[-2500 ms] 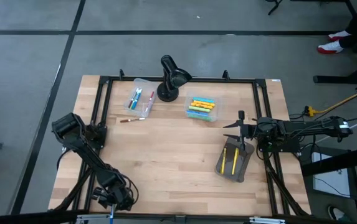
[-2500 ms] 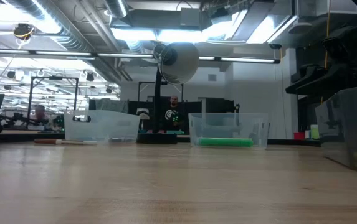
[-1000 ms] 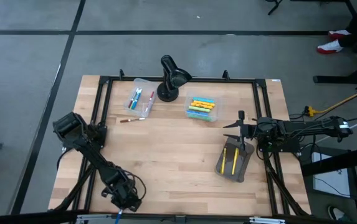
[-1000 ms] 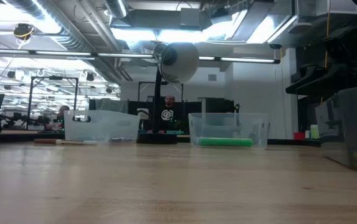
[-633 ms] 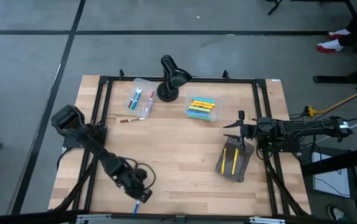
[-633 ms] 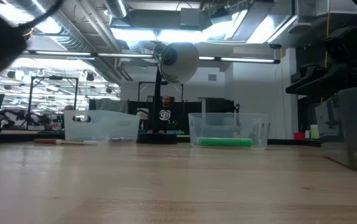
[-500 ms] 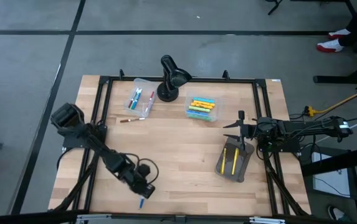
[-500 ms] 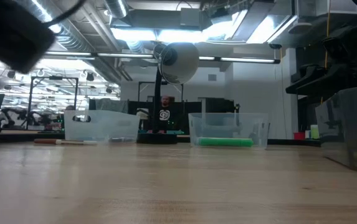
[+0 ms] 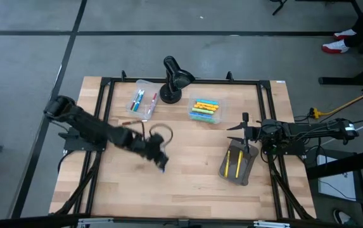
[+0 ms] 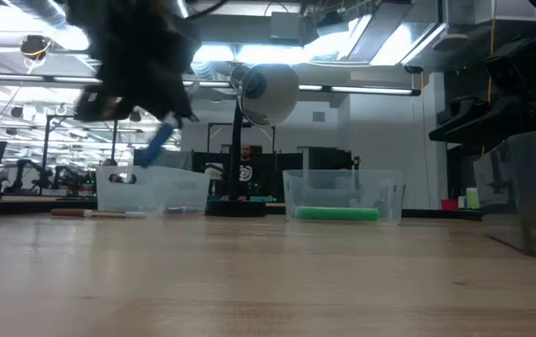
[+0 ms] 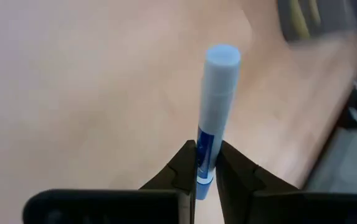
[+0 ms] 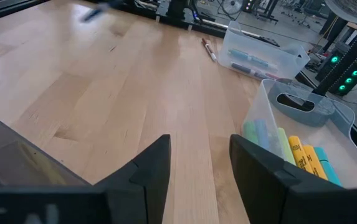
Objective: Pick & Place Markers
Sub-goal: Put the blue marker pen into the left transparent bin
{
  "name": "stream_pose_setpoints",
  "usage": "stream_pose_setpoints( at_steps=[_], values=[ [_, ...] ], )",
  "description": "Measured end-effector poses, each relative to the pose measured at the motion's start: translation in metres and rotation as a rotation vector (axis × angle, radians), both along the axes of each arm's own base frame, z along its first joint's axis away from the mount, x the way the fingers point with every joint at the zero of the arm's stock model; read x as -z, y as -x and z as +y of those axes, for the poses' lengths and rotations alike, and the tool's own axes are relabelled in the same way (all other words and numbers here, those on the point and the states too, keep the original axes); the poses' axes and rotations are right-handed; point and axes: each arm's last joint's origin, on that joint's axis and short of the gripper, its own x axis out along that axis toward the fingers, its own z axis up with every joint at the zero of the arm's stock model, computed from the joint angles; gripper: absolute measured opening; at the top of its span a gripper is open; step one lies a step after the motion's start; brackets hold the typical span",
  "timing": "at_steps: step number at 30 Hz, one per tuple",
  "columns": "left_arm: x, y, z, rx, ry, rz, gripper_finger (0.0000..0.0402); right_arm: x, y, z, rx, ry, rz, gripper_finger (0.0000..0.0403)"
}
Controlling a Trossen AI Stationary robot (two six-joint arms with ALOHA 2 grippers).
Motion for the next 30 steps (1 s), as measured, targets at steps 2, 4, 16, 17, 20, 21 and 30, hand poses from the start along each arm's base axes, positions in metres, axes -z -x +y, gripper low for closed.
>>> stream_pose_setpoints(
  at_steps=[2,4,16,17,20,21,30],
  values=[
    [-0.009,0.003,0.024,-0.032,-0.063,-0.001,0.0032,0.0,0.0,0.0,0.0,0.0,0.0,0.0163],
    [-0.019,0.009,0.049,-0.073,-0.122,-0.002,0.0033,0.0,0.0,0.0,0.0,0.0,0.0,0.0163],
    [-0.056,0.075,0.164,-0.384,-0.482,0.169,0.0035,0.0,0.0,0.0,-0.001,0.003,0.0,0.0163],
    [-0.058,0.079,0.168,-0.406,-0.495,0.172,0.0036,0.0,0.0,0.0,-0.001,0.003,0.0,0.0163],
    [-0.061,0.089,0.179,-0.443,-0.52,0.206,0.0035,0.0,0.0,0.0,-0.001,0.003,0.0,0.0163],
    [-0.061,0.09,0.181,-0.451,-0.53,0.212,0.0034,0.0,0.0,0.0,-0.001,0.003,0.0,0.0163],
    [-0.053,0.089,0.191,-0.484,-0.579,0.296,0.004,0.0,0.0,0.0,-0.001,0.003,0.0,0.0163]
  ],
)
